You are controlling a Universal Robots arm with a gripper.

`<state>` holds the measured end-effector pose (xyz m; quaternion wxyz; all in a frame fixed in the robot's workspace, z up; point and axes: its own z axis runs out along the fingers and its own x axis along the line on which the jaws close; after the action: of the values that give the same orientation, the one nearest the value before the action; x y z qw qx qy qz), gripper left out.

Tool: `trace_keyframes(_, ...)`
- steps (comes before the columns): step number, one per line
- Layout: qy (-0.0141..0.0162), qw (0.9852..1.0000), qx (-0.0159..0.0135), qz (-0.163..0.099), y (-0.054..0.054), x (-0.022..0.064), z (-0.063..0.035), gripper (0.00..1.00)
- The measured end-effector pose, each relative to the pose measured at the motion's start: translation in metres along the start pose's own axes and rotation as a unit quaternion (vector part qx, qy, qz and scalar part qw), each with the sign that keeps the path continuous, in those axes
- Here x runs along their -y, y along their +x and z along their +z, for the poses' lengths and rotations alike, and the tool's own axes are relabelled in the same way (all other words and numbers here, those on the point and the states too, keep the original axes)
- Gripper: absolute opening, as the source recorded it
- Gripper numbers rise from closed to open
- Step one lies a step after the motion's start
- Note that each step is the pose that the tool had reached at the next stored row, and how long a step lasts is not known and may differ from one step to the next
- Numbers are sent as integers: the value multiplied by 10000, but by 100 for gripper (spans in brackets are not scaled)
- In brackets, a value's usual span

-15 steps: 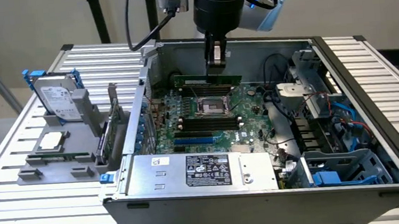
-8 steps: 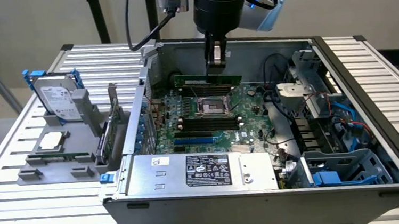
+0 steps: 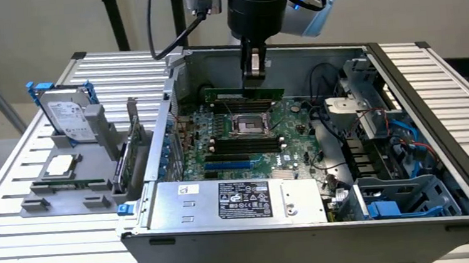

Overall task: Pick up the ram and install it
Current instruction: 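Insert the ram into the slot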

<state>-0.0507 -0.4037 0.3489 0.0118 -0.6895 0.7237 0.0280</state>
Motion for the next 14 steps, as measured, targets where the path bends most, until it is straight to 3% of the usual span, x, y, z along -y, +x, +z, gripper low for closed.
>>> trace_keyframes(14,3,10000,0,0,-7,55,250,13)
